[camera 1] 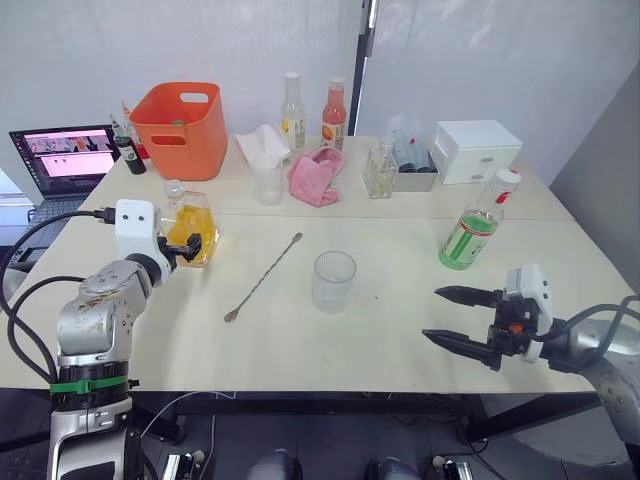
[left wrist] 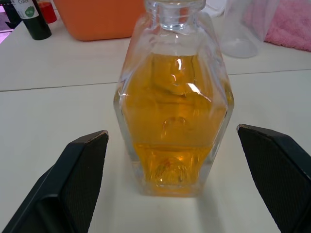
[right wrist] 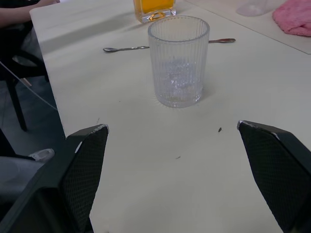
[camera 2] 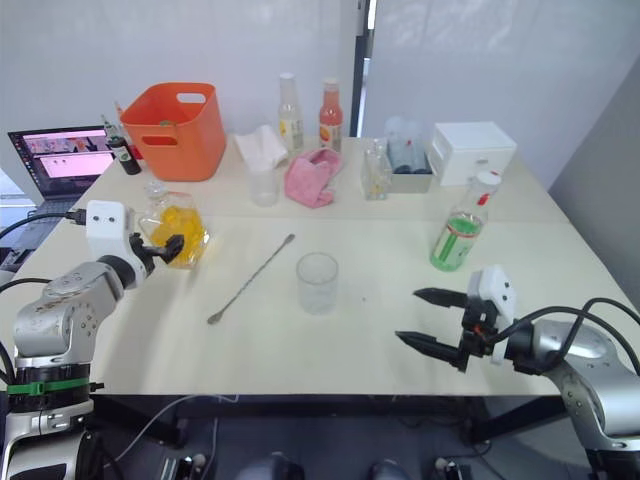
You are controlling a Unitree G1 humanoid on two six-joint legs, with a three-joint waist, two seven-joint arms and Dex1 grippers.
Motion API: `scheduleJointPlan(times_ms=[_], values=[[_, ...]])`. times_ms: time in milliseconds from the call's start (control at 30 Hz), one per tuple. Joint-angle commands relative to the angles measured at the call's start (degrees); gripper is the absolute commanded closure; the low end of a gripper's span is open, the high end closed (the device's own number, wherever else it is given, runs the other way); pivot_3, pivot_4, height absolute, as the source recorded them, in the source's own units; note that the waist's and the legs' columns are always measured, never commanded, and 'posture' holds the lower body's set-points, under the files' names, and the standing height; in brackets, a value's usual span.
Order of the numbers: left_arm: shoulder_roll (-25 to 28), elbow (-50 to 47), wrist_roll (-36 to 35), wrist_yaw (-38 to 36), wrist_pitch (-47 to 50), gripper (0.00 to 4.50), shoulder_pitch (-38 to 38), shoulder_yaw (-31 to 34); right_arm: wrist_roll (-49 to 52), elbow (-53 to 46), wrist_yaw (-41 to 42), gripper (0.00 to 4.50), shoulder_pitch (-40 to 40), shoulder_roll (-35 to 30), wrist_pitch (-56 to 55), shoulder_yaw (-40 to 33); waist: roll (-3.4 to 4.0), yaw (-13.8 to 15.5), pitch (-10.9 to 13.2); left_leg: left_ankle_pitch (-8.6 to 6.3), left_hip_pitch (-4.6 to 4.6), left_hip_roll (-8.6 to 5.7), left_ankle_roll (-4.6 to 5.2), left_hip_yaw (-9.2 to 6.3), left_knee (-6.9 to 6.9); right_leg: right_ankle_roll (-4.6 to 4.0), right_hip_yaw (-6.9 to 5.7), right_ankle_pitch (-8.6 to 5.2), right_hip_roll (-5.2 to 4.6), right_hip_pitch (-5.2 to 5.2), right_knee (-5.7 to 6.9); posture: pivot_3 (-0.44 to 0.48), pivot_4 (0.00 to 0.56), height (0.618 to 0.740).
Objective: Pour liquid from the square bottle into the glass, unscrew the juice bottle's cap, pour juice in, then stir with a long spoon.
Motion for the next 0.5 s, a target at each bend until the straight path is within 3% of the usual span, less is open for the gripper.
scheduleJointPlan(times_ms=[33, 267, 433, 500], values=[[0.97, 3.94, 1.71, -1.32, -4.92, 0.02, -3.39, -0.15, 1.04, -1.93, -0.60, 0.00, 0.11, -0.23, -0.07, -2.25, -0.01, 0.04, 0.01, 0.00, 0.01, 0.00, 0.00, 0.00, 0.00, 0.00, 0.00, 0.00, 0.00, 0.01, 0.00, 0.000, 0.150, 0.713], [0.09, 16.00, 4.32, -3.74, -12.55, 0.02, -9.78, -2.68, 0.98, -2.14, -1.87, 0.00, 0.21, -0.17, 0.37, -2.43, -0.03, 0.00, 0.02, 0.00, -0.01, -0.02, 0.01, 0.00, 0.01, 0.01, -0.02, 0.00, -0.02, 0.01, 0.00, 0.000, 0.150, 0.713], [-0.36, 17.91, 4.81, -4.84, -13.79, 1.50, -10.89, -3.37, 1.66, -2.96, -2.19, 0.00, 0.34, -0.71, 1.19, -3.25, -0.04, -0.10, 0.02, 0.00, -0.01, -0.02, 0.02, 0.01, 0.01, 0.00, -0.02, 0.00, 0.00, 0.00, 0.00, 0.000, 0.150, 0.713], [-0.37, 18.88, 4.99, -4.76, -14.33, 1.72, -11.23, -3.25, 1.45, -2.85, -2.37, 0.00, 0.19, -0.66, 1.21, -3.43, -0.05, 0.00, 0.03, 0.00, -0.01, -0.02, 0.02, 0.01, 0.04, 0.01, -0.04, 0.01, -0.02, 0.02, 0.01, 0.000, 0.150, 0.713]])
